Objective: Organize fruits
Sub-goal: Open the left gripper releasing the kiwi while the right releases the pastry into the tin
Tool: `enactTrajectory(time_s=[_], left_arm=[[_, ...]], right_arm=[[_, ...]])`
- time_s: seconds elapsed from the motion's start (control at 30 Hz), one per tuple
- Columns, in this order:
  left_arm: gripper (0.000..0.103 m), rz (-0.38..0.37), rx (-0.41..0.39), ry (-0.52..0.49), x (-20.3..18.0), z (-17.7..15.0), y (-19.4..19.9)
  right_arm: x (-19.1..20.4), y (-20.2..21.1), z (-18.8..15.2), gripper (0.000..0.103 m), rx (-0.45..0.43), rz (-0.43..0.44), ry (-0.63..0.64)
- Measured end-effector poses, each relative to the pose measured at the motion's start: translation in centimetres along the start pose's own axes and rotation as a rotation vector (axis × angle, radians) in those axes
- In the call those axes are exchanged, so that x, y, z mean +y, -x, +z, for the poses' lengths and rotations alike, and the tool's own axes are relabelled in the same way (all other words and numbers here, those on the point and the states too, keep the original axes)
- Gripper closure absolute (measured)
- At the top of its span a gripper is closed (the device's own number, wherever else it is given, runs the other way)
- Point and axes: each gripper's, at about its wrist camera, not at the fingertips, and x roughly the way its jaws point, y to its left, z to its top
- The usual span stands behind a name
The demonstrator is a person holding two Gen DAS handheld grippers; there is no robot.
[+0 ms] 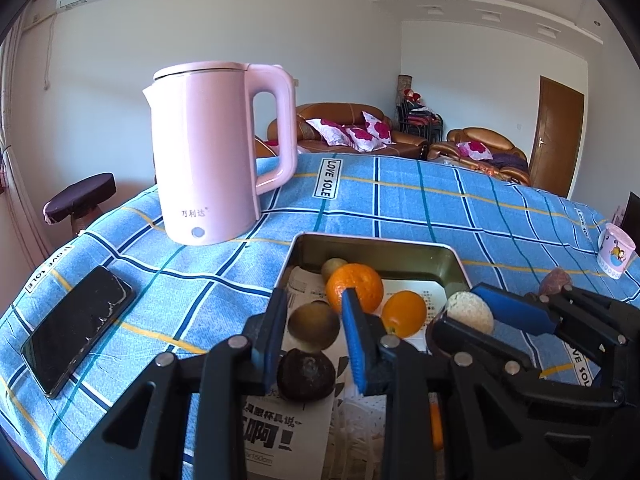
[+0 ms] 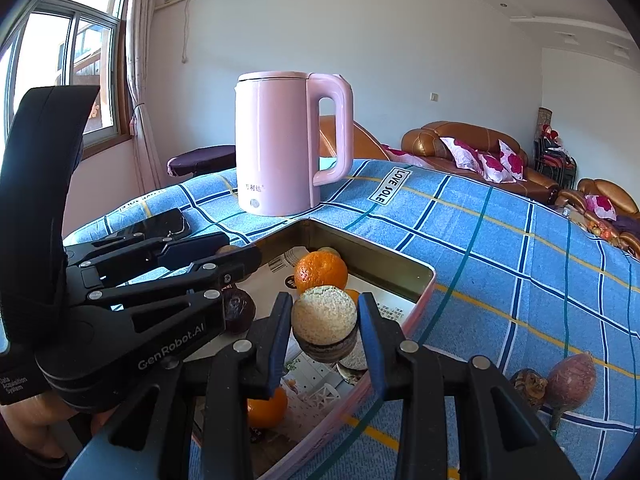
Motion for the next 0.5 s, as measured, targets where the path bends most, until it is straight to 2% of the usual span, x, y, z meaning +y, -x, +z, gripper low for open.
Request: enactTrajectory(time_s=[0.07,0.13,0.23,0.3,0.37,0.43,0.5], left_arm=[[0.070,0.006,-0.002,0.001,0.0,0.0,0.0],[0.062,0.017,-0.003,0.012,0.3,0.0,0.0],[0.047,0.029,-0.028,0.033,0.7,-0.1,0.5],[0.028,0.040,-0.055,0.046,0.9,-0.2,1.1],[0.019,0.025,-0.076,0.058,0.9,-0.3,1.7],[0.018,0.003,-0.089,0.057,0.4,-0.3,2.1],[0.018,-0.014,-0.101,0.047,-0.6,-0.2,2.6]], right_arm=[[0.0,0.0,0.0,0.067,0.000,-0.002,-0.003],[0.0,0.1,0.0,0.067,-0.002,-0.004,-0.003],[-0.3,0.1,0.0,0.060,-0.006,-0.010,-0.018],[-0.8,0.5,0.0,0.054,-0.027,-0.013,-0.041],[-1.2,1.3,-0.2,0.048,-0.059,-0.020,-0.058],[-1.6,2.2,-0.5,0.040,-0.085,-0.045,-0.052],[-2.0,3.3,-0.8,0.039,-0.101,-0.080,-0.034]])
